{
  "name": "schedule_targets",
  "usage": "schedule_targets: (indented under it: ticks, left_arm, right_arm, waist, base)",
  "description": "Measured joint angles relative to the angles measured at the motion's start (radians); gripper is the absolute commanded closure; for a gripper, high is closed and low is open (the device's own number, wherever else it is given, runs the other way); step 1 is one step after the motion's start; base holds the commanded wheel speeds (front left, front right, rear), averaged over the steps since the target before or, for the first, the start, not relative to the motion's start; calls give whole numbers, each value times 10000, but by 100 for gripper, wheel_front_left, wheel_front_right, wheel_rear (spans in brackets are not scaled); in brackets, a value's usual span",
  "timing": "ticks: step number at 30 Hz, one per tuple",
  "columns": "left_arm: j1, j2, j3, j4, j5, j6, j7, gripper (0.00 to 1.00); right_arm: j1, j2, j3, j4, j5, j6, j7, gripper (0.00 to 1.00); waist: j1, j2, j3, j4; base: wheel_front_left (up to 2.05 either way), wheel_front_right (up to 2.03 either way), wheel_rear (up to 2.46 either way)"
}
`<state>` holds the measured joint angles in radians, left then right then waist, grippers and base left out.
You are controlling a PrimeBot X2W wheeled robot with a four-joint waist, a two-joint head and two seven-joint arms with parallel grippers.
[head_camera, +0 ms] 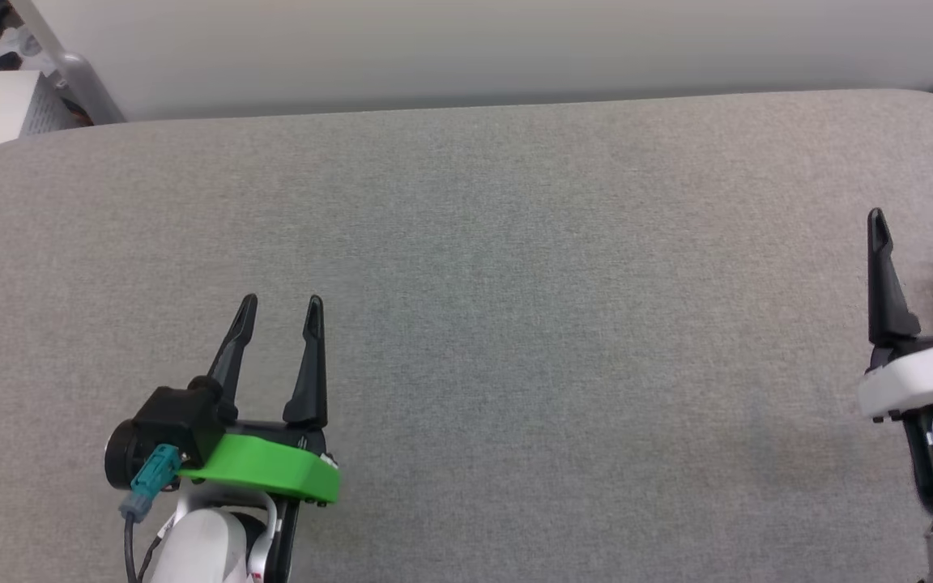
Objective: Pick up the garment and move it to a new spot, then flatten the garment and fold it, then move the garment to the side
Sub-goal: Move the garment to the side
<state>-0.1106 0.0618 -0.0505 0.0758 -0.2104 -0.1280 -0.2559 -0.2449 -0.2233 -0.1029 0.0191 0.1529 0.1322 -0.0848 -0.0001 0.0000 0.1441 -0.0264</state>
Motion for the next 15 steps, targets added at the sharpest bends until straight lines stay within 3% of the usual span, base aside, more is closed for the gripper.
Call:
schedule_targets:
  ticks: [9, 15]
  left_arm:
    - [431, -36, -184, 86, 127, 0, -2, 0]
    - [723, -46, -412, 155, 123, 0, -2, 0]
  right_arm:
    - [1423, 1225, -142, -35, -224, -4, -968, 0]
    - [1998, 1511, 140, 169, -244, -6, -1319, 0]
  waist:
    - [0, 0, -541, 511]
    - [0, 0, -838, 630]
  base:
    - [0, 0, 0]
    - [0, 0, 0]
